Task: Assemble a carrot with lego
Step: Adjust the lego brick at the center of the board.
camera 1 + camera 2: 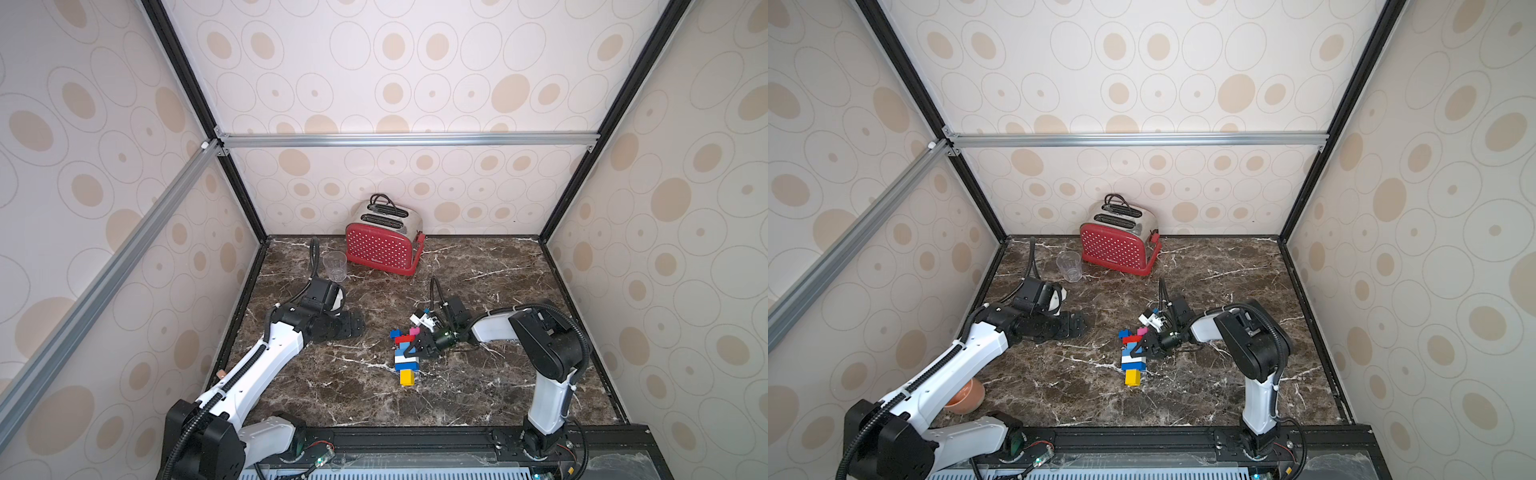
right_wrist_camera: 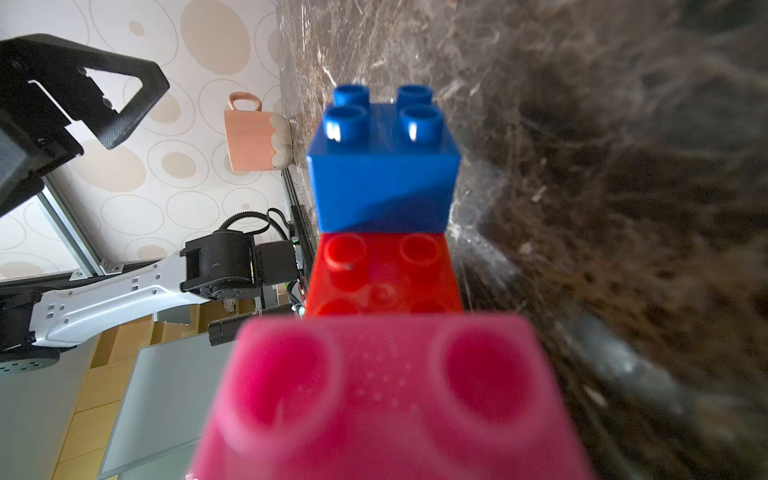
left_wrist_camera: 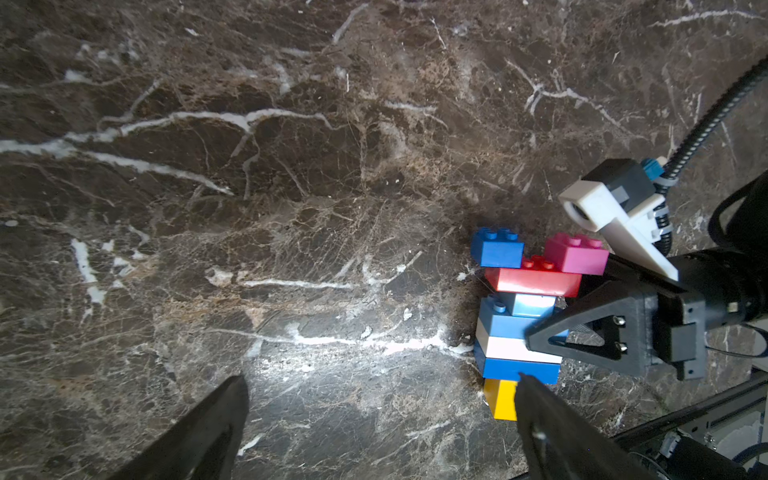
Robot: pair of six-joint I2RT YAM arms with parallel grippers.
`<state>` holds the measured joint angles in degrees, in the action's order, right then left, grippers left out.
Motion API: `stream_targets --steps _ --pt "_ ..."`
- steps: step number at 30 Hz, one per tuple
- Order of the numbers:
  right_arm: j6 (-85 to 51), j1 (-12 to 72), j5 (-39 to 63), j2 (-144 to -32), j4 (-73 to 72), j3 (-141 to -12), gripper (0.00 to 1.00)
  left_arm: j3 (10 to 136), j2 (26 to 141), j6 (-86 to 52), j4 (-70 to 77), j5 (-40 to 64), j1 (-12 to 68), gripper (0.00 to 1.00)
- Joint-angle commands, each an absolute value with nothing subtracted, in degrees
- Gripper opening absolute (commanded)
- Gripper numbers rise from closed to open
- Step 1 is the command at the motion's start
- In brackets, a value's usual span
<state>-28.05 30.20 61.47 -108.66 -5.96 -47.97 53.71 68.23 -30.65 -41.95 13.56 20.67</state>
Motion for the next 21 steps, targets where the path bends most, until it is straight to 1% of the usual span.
stream_targets --steps 1,10,13,15,19,21 --pt "-27.68 29.80 60.73 -110.20 -6.50 -48.20 0.39 55.70 67.25 -29.98 -43.33 12.61 20.13 0.99" --pt "-27.24 29.66 60.89 -110.26 -6.08 -48.38 0.44 55.99 67.07 -30.06 -43.63 12.39 20.20 0.99" --pt "-26.51 29.48 60.57 -109.80 -4.98 -48.32 0.50 56.07 67.08 -29.98 -43.85 12.29 20.14 0.99" --pt "-25.33 29.29 59.81 -109.22 -2.61 -48.55 0.54 56.21 67.01 -30.06 -43.86 12.34 20.14 0.99" --pt "-21.77 28.95 57.33 -108.03 5.06 -49.50 0.60 56.51 67.02 -30.00 -43.97 12.31 20.20 0.99" --pt "-20.52 28.83 56.18 -107.64 8.17 -49.81 0.62 56.60 67.03 -30.06 -44.02 12.30 20.22 0.99"
